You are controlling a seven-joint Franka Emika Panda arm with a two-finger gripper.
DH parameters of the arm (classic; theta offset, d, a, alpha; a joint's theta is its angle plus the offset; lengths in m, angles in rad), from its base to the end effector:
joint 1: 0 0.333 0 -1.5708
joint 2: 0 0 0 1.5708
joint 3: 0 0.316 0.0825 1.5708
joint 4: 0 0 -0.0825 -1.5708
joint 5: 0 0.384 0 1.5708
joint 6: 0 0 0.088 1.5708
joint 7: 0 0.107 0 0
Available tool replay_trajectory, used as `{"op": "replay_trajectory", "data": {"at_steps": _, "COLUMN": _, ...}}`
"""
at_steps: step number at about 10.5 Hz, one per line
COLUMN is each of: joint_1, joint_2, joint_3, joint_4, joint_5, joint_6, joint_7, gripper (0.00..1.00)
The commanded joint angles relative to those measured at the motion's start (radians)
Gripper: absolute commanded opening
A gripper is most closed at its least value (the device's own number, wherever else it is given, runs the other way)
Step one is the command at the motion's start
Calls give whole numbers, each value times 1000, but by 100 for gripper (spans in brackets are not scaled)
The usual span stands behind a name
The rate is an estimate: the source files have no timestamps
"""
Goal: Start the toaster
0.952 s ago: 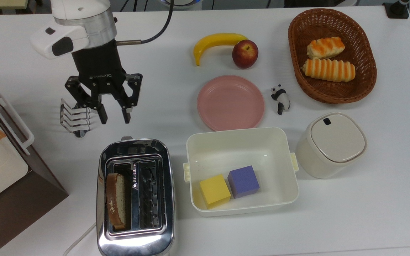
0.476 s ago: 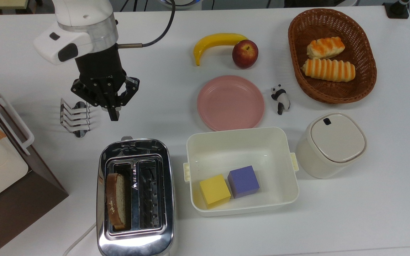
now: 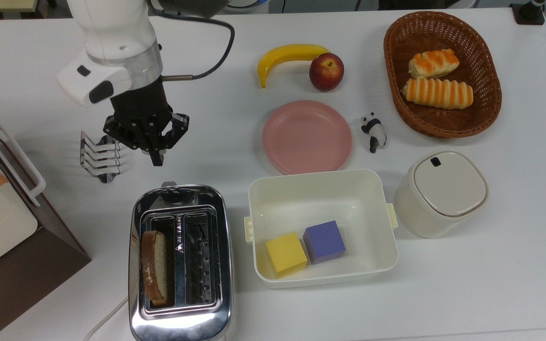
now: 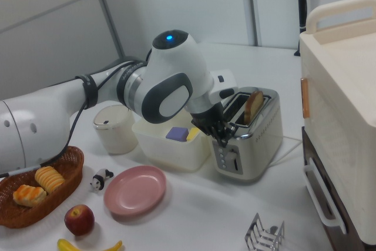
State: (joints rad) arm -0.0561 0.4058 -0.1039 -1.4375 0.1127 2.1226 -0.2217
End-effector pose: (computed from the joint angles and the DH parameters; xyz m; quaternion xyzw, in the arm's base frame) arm 0.7001 -0.0953 0.4896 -0.9895 -0.0150 -0.1438 0.0048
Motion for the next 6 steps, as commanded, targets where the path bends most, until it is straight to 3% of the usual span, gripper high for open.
{"op": "replay_trajectory", "data": {"at_steps": 1, "joint_1": 12, "joint_2": 11, "joint_3": -7, "joint_4": -15, "joint_5": -16, "joint_6": -9, "joint_7": 19, "gripper": 0}}
{"op": "replay_trajectory", "data": {"at_steps": 6, "joint_1": 15, "joint_2": 54, "joint_3": 0, "joint_4": -9, "joint_5": -16, "joint_6": -1, "joint_7": 18, "gripper": 0}}
